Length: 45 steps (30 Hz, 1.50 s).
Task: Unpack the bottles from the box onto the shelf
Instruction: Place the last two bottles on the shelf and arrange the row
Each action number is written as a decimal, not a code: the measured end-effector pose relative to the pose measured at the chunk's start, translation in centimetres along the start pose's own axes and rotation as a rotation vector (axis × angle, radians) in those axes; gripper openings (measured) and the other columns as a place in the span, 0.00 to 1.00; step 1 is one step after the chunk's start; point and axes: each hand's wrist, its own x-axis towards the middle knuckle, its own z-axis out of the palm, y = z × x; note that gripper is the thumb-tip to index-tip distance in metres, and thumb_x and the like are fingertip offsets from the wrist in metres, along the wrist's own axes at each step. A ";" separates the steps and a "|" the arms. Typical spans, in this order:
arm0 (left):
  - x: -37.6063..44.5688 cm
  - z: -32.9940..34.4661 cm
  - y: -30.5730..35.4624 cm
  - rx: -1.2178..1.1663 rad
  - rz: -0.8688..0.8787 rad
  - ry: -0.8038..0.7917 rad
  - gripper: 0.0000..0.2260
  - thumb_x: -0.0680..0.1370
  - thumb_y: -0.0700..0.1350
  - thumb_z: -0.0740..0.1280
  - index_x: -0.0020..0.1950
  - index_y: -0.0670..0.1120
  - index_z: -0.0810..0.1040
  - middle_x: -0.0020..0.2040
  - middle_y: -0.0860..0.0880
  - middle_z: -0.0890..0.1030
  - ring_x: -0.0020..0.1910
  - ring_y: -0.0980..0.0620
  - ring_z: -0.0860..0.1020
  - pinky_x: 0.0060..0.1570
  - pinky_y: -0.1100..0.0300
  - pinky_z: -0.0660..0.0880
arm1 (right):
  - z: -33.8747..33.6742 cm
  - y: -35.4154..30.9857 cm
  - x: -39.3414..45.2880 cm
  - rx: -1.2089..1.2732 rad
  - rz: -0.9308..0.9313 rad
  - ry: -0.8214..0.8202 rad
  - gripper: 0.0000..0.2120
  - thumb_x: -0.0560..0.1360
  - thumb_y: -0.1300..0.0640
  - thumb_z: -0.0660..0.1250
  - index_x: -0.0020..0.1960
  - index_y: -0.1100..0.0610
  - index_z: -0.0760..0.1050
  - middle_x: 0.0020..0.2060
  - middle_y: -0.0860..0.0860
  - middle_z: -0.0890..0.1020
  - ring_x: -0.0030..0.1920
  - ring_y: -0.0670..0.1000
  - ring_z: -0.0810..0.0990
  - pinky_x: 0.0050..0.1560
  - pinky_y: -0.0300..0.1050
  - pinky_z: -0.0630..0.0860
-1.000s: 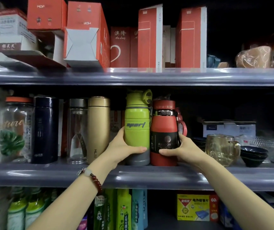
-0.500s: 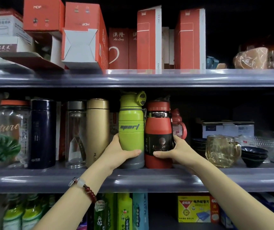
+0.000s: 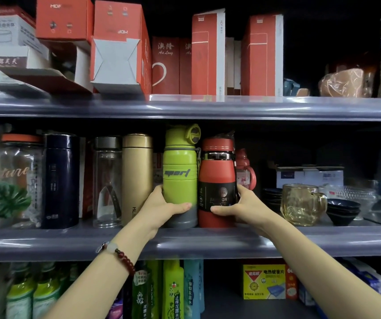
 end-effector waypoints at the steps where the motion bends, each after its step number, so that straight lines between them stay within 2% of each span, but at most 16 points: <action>1: 0.0 -0.1 0.0 0.012 0.009 0.016 0.29 0.66 0.36 0.78 0.62 0.47 0.69 0.53 0.50 0.79 0.53 0.52 0.78 0.55 0.59 0.72 | 0.2 -0.2 0.0 0.002 0.006 -0.007 0.31 0.57 0.57 0.82 0.58 0.52 0.75 0.51 0.49 0.85 0.53 0.50 0.84 0.60 0.54 0.78; 5: 0.2 -0.5 -0.1 0.049 0.008 0.032 0.28 0.66 0.39 0.78 0.60 0.49 0.68 0.54 0.51 0.78 0.55 0.51 0.77 0.56 0.58 0.73 | 0.9 -0.3 0.5 -0.031 0.015 0.014 0.37 0.52 0.51 0.83 0.58 0.51 0.74 0.52 0.49 0.84 0.53 0.50 0.83 0.60 0.55 0.78; 10: 0.3 -0.6 -0.6 0.079 0.010 0.019 0.29 0.66 0.43 0.78 0.60 0.51 0.66 0.56 0.51 0.78 0.57 0.51 0.77 0.62 0.55 0.72 | 0.8 -0.4 0.1 -0.071 0.002 0.061 0.41 0.52 0.50 0.84 0.62 0.52 0.71 0.53 0.48 0.83 0.55 0.49 0.82 0.61 0.53 0.77; 14: 0.5 -0.6 -0.7 0.072 0.008 0.002 0.29 0.66 0.43 0.78 0.60 0.51 0.66 0.57 0.51 0.78 0.58 0.50 0.76 0.64 0.52 0.72 | 0.7 -0.2 0.2 -0.068 0.018 0.092 0.48 0.45 0.43 0.85 0.61 0.51 0.72 0.54 0.49 0.84 0.54 0.50 0.83 0.59 0.54 0.78; 18: 0.6 -0.6 -0.9 0.096 0.007 -0.016 0.31 0.67 0.45 0.78 0.64 0.50 0.66 0.60 0.50 0.78 0.59 0.51 0.76 0.63 0.54 0.72 | 0.5 0.1 0.3 -0.076 0.035 0.100 0.45 0.46 0.45 0.84 0.60 0.50 0.72 0.53 0.48 0.84 0.54 0.50 0.83 0.59 0.54 0.78; 22: 0.2 -0.4 -0.9 0.223 0.066 0.040 0.33 0.67 0.50 0.77 0.67 0.48 0.65 0.62 0.50 0.77 0.59 0.50 0.76 0.59 0.57 0.73 | 0.8 0.0 0.2 -0.132 0.026 0.098 0.48 0.45 0.41 0.83 0.62 0.51 0.71 0.54 0.48 0.83 0.54 0.49 0.82 0.60 0.52 0.78; 25: -0.1 0.0 -0.6 0.311 0.079 0.088 0.33 0.69 0.52 0.76 0.67 0.46 0.64 0.63 0.48 0.76 0.60 0.48 0.75 0.56 0.58 0.71 | 1.2 -0.7 -0.4 -0.196 0.036 0.130 0.43 0.51 0.44 0.82 0.62 0.52 0.71 0.54 0.47 0.83 0.54 0.48 0.81 0.57 0.45 0.77; 28: -0.2 0.1 -0.4 0.330 0.054 0.088 0.34 0.68 0.53 0.76 0.68 0.45 0.64 0.64 0.47 0.76 0.61 0.47 0.75 0.58 0.56 0.72 | 1.5 -1.1 -0.8 -0.222 0.055 0.175 0.36 0.59 0.50 0.82 0.63 0.53 0.71 0.54 0.48 0.81 0.54 0.48 0.80 0.54 0.42 0.75; 34: 0.0 0.2 0.6 0.295 -0.043 0.079 0.35 0.67 0.49 0.78 0.68 0.45 0.66 0.63 0.47 0.76 0.60 0.47 0.76 0.58 0.57 0.72 | 1.7 -1.8 -1.9 -0.215 0.041 0.240 0.34 0.60 0.52 0.82 0.59 0.55 0.67 0.52 0.50 0.78 0.51 0.50 0.77 0.50 0.41 0.71; 39: -0.8 0.3 0.9 0.229 -0.072 0.053 0.36 0.66 0.47 0.78 0.70 0.44 0.66 0.62 0.47 0.78 0.59 0.49 0.77 0.62 0.55 0.73 | 1.5 -1.8 -2.1 -0.239 0.038 0.216 0.31 0.62 0.52 0.81 0.56 0.57 0.67 0.48 0.48 0.76 0.43 0.46 0.75 0.43 0.37 0.71; 41: -0.9 0.3 1.1 0.303 -0.076 0.071 0.38 0.62 0.53 0.79 0.68 0.46 0.69 0.62 0.48 0.79 0.58 0.50 0.78 0.63 0.52 0.73 | 1.4 -1.8 -2.0 -0.263 0.023 0.208 0.30 0.62 0.52 0.81 0.55 0.58 0.67 0.50 0.50 0.77 0.47 0.48 0.75 0.46 0.38 0.70; 45: -1.2 0.8 1.9 0.502 -0.089 0.179 0.29 0.64 0.55 0.78 0.60 0.45 0.76 0.57 0.48 0.82 0.54 0.48 0.80 0.59 0.52 0.76 | 0.8 -1.8 -1.9 -0.364 -0.026 0.196 0.33 0.62 0.51 0.80 0.59 0.59 0.69 0.56 0.54 0.79 0.57 0.55 0.78 0.51 0.42 0.71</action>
